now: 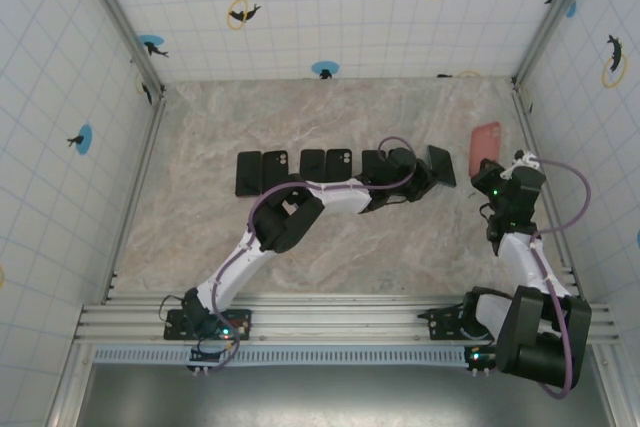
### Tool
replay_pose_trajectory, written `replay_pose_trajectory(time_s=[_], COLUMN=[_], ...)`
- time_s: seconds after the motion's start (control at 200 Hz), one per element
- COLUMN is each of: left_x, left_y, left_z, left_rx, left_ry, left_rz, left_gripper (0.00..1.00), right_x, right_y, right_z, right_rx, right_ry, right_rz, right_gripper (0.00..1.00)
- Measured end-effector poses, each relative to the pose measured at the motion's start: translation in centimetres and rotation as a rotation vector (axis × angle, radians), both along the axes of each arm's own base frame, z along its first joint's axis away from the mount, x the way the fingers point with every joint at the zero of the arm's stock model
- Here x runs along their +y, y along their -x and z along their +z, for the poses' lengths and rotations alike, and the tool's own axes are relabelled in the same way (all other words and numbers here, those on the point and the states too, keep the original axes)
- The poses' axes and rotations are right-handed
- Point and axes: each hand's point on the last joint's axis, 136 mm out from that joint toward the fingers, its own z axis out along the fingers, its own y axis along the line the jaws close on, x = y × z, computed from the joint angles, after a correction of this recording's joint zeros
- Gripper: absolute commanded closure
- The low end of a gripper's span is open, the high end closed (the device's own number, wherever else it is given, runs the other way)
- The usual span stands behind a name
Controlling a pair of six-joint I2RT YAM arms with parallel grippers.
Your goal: Take the phone out of the phone case
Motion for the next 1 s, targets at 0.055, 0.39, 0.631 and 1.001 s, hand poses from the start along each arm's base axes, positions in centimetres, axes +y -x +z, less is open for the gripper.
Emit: replay_pose_trajectory(time_s=[0.055, 0.39, 0.631, 1.001], left_x=[0.0, 0.3, 0.8, 0.7], left_y=[0.0, 0.2, 1.2, 1.9], left_z=[0.0, -0.8, -2.7, -3.0], left_rx=[-0.005, -0.005, 0.018, 0.005], left_ry=[-0.003, -0.028, -0.067, -0.085], left_rz=[-0.002, -0.001, -0.01, -0.027], left_gripper=[0.92, 0.8, 0.74, 0.65], right_x=[-0.1, -0.1, 0.0, 0.1], right_y=[0.0, 0.0, 0.2, 0.1], right_z=[0.0, -0.2, -0.8, -1.2], right_rx=[0.0, -0.011, -0.006, 0.0], right_ry=[-0.001, -0.014, -0.024, -0.031], right_rz=[-0.002, -0.008, -0.005, 0.001], right_gripper=[1.0, 1.0, 1.0, 1.0])
